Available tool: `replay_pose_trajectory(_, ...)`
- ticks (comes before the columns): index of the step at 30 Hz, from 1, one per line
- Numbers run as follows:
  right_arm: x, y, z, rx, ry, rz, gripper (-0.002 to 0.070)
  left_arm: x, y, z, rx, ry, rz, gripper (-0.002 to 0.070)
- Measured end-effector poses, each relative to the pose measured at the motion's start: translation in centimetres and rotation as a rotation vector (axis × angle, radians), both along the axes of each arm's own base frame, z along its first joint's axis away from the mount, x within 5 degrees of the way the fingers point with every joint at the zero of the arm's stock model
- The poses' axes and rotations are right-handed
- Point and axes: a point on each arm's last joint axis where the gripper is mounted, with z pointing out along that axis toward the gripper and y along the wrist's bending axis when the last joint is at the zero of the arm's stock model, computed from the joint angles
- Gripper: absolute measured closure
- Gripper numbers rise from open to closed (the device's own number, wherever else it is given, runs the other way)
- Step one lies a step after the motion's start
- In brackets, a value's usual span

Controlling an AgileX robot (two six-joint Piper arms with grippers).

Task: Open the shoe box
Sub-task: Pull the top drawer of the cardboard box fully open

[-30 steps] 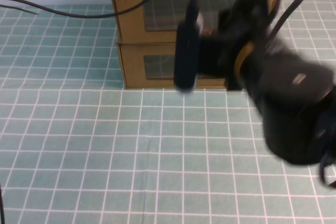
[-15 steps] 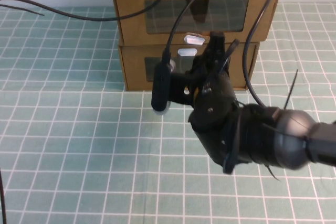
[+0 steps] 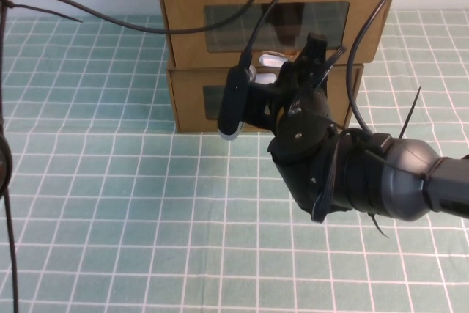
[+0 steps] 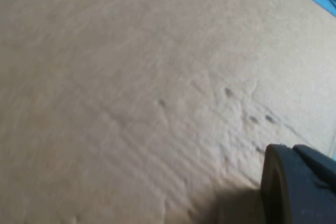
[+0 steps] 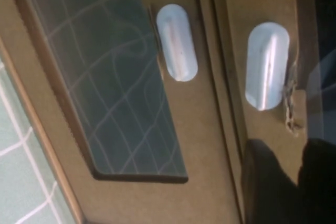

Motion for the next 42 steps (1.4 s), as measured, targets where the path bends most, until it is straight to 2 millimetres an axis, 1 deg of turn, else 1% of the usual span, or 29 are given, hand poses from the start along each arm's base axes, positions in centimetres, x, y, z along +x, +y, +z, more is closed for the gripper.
replay_pose_trajectory(3,0.2,-0.2,-0.1,0.004,0.006,0.004,0.0531,-0.1,-1.0,0.0,0.031,-0.042,0.004,0.0681)
replay_pose_trajectory(6,0.4,-0.1,-0.2,0.012,0.02,0.027,0.0531,-0.1,-1.6,-0.1,0.039,-0.061,0.01,0.0681)
replay_pose_trajectory(10,0.7,-0.2,-0.3,0.023,0.038,0.05,0.0531,0.3,-1.7,-0.8,0.04,-0.047,0.01,0.0681)
replay_pose_trajectory(12,1.1,-0.6,-0.4,0.032,0.048,0.054,0.0518,0.4,-1.7,-1.0,0.038,-0.041,0.01,0.0681)
replay_pose_trajectory(14,1.6,-0.9,-0.4,0.053,0.056,0.051,0.0482,0.5,-1.8,-1.0,0.032,-0.037,0.009,0.0681)
replay_pose_trajectory(18,2.3,-1.3,0.1,0.114,0.054,0.037,0.0356,0.5,-1.8,-1.0,0.031,-0.038,0.007,0.0681)
replay_pose_trajectory(19,2.4,-1.3,0.2,0.117,0.05,0.037,0.0334,0.5,-1.8,-1.1,0.031,-0.036,0.007,0.0682)
replay_pose_trajectory(22,2.7,-1.1,0.6,0.131,0.045,0.046,0.0309,0.5,-1.8,-1.0,0.031,-0.037,0.007,0.0681)
replay_pose_trajectory(32,3.9,0.4,-0.6,0.129,0.056,0.071,0.0303,0.7,-1.7,-1.3,0.041,0.008,0.051,0.0682)
replay_pose_trajectory(37,4.5,0.8,-1.0,0.123,0.052,0.06,0.0307,1.0,-1.8,-2.1,0.041,0.031,0.047,0.0682)
replay_pose_trajectory(39,4.6,0.8,-1.0,0.121,0.047,0.059,0.0332,1.1,-1.9,-2.3,0.034,0.037,0.044,0.0682)
replay_pose_trajectory(42,4.9,0.7,-0.9,0.116,0.038,0.057,0.0413,1.2,-2.0,-2.5,0.035,0.041,0.042,0.0682)
